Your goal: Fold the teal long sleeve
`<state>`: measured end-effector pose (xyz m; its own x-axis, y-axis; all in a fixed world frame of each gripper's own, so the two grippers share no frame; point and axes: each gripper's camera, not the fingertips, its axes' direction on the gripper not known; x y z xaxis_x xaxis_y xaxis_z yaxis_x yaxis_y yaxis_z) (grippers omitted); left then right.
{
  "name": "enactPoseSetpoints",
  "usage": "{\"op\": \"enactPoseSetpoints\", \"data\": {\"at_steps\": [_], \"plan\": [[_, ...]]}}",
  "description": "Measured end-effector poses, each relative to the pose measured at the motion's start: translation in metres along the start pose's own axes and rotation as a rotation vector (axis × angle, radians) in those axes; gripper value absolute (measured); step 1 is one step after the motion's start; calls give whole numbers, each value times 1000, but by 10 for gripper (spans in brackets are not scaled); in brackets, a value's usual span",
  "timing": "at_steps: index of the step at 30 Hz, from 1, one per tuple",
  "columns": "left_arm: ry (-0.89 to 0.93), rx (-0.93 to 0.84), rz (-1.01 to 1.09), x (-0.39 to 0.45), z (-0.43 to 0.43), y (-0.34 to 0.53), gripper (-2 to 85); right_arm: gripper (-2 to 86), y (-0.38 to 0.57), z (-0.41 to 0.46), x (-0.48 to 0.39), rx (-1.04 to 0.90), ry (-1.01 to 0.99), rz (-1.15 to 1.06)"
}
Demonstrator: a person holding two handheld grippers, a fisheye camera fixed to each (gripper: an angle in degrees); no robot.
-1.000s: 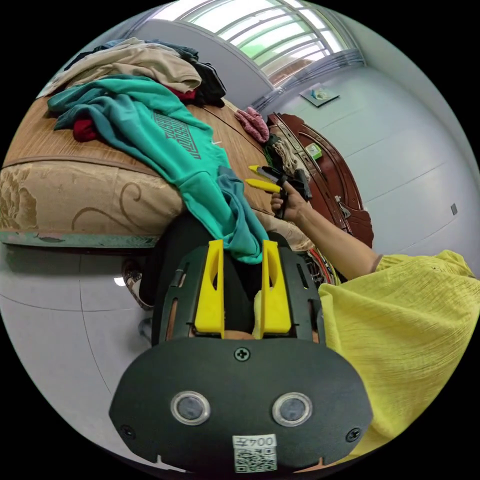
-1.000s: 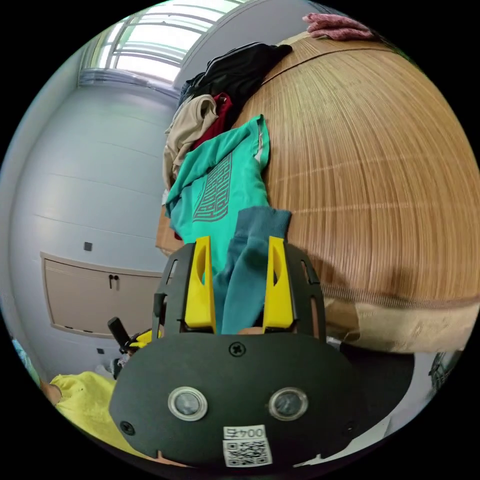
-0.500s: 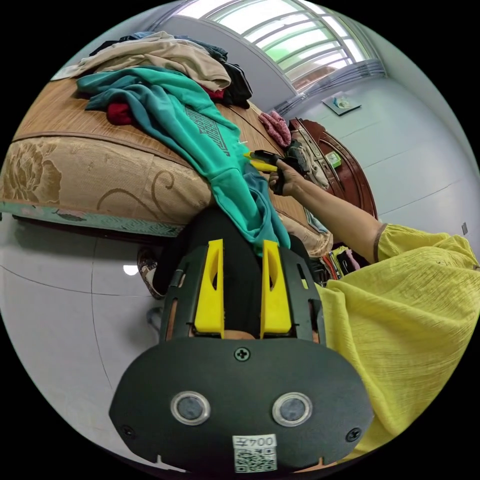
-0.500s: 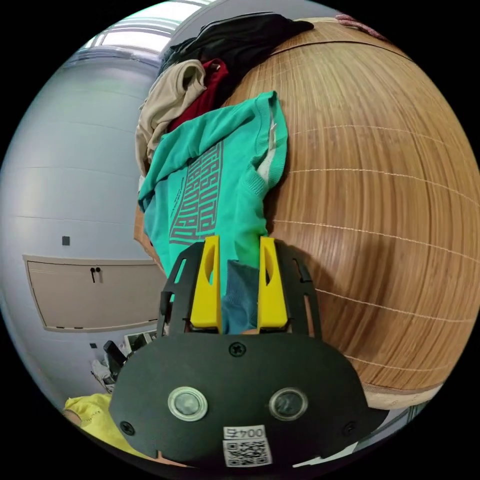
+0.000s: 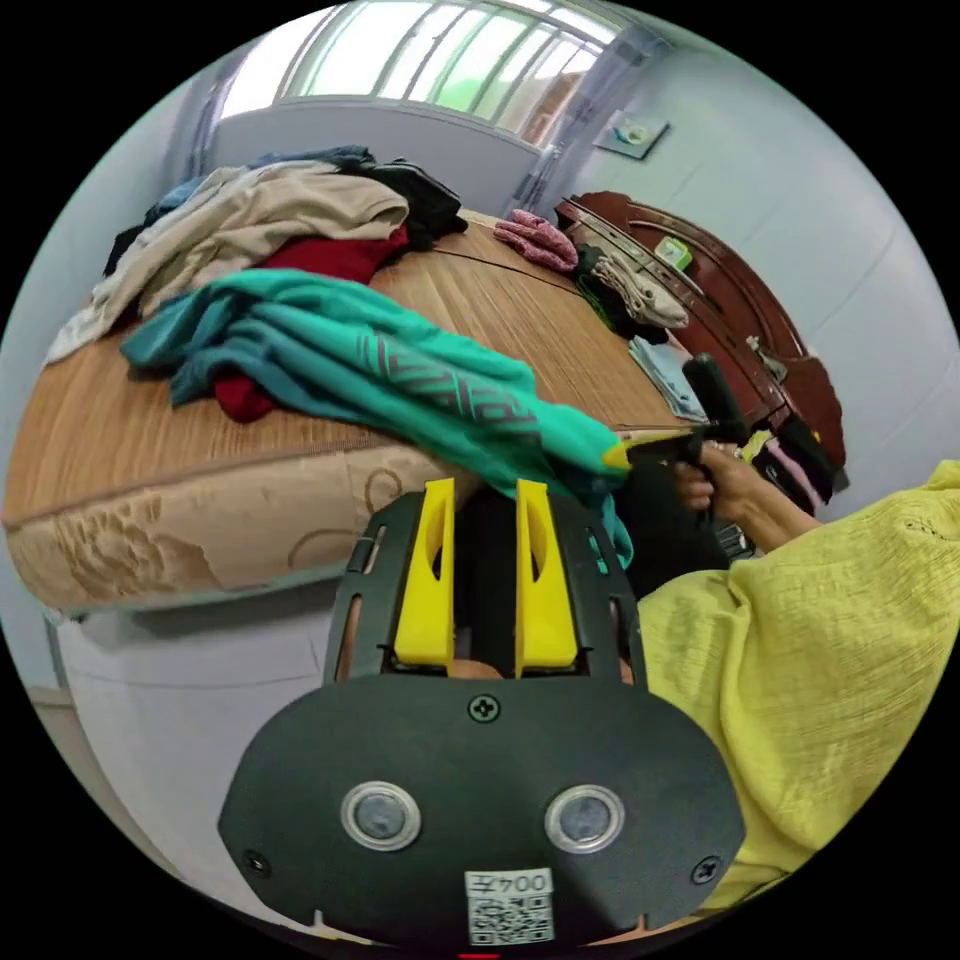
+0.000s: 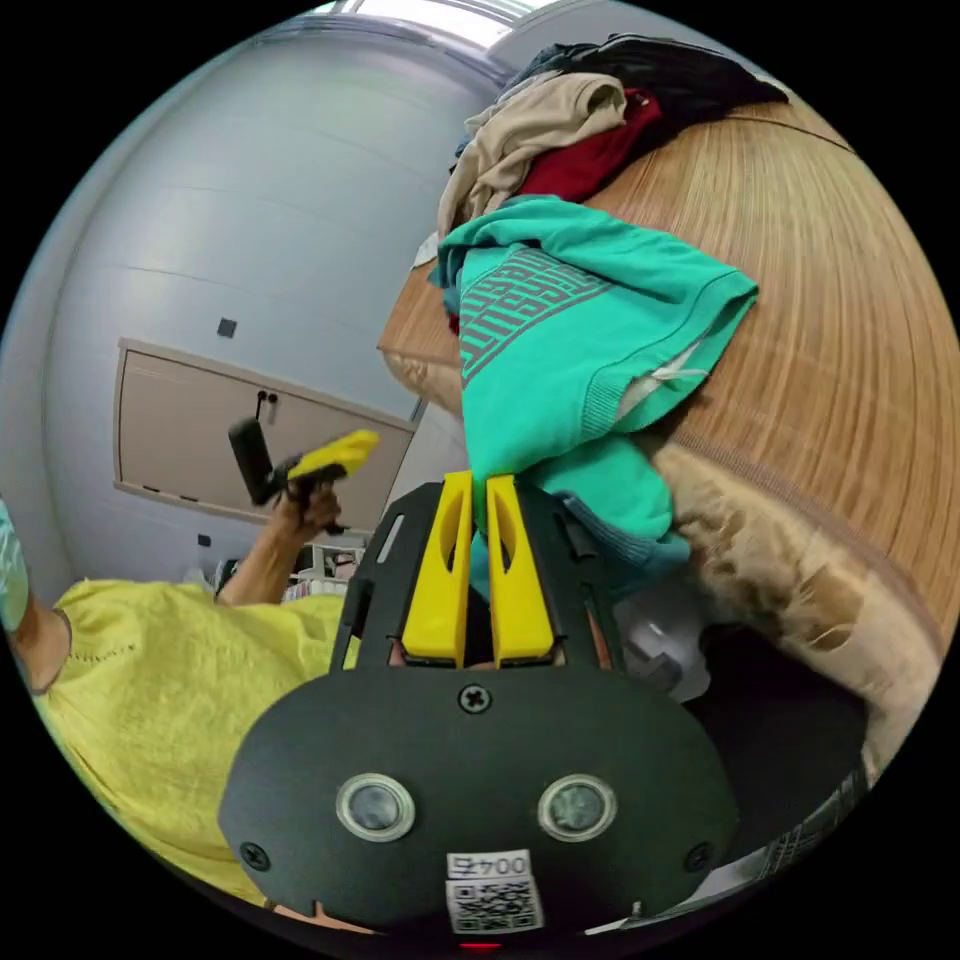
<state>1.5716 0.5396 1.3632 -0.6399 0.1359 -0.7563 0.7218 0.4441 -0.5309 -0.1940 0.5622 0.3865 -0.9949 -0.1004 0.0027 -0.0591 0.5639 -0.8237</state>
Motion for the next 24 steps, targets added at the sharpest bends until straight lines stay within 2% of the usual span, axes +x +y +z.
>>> {"op": "enactPoseSetpoints", "data": {"at_steps": [4,7,11,14,18,22,24], "plan": [[-106,-11,178,36,6,-70,95,38,30,60,7,-23,-54,46],[-255,-53,410,80,33,-143,105,40,17,83,17,-2,-106,79],[-409,-213,713,127,119,-235,122,44,-11,97,15,-31,-68,57],[-415,-357,865,140,190,-286,130,48,-31,106,18,-31,-71,60],[-346,-521,933,143,269,-343,153,59,-59,119,22,-12,-104,56],[-312,-644,998,153,319,-365,170,78,-92,133,26,-2,-167,52],[-301,-768,1042,157,347,-364,170,86,-108,140,26,-2,-190,46]]}}
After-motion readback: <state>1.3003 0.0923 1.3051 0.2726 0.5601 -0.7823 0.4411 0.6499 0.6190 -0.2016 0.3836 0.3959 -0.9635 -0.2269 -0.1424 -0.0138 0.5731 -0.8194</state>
